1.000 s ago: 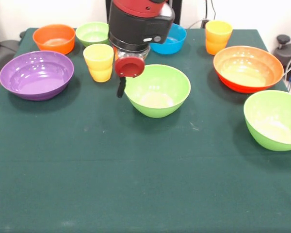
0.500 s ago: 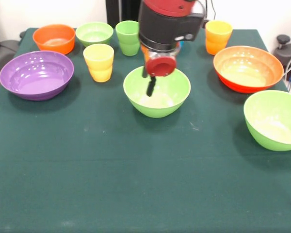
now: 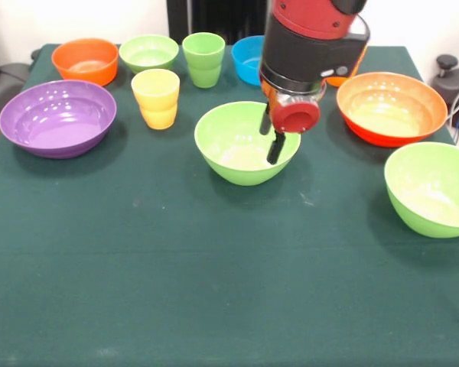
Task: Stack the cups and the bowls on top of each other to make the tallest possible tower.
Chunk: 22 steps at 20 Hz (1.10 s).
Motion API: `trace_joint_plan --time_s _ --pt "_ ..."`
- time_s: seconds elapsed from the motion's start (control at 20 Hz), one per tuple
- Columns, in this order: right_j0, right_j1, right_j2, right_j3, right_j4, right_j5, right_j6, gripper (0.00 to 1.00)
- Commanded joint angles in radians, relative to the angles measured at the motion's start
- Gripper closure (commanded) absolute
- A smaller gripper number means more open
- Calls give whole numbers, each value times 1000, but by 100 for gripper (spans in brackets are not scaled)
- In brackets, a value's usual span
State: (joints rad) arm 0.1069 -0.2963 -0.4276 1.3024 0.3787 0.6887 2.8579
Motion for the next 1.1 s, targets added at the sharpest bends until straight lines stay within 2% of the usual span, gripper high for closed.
trace_joint_plan --time_s 0.05,0.15,0.3,0.5,0.8,0.95,1.1 --pt "6 92 38 -47 41 13 218 0" --pt "4 83 31 -43 45 14 208 0" --pt "-14 22 44 -1 43 37 143 0" --pt "-22 -15 58 55 29 -12 99 0" --pt "-34 26 82 81 -10 -98 50 0" --pt "-22 59 78 76 -18 -168 68 0" --pt "-16 74 72 68 -12 -188 82 0"
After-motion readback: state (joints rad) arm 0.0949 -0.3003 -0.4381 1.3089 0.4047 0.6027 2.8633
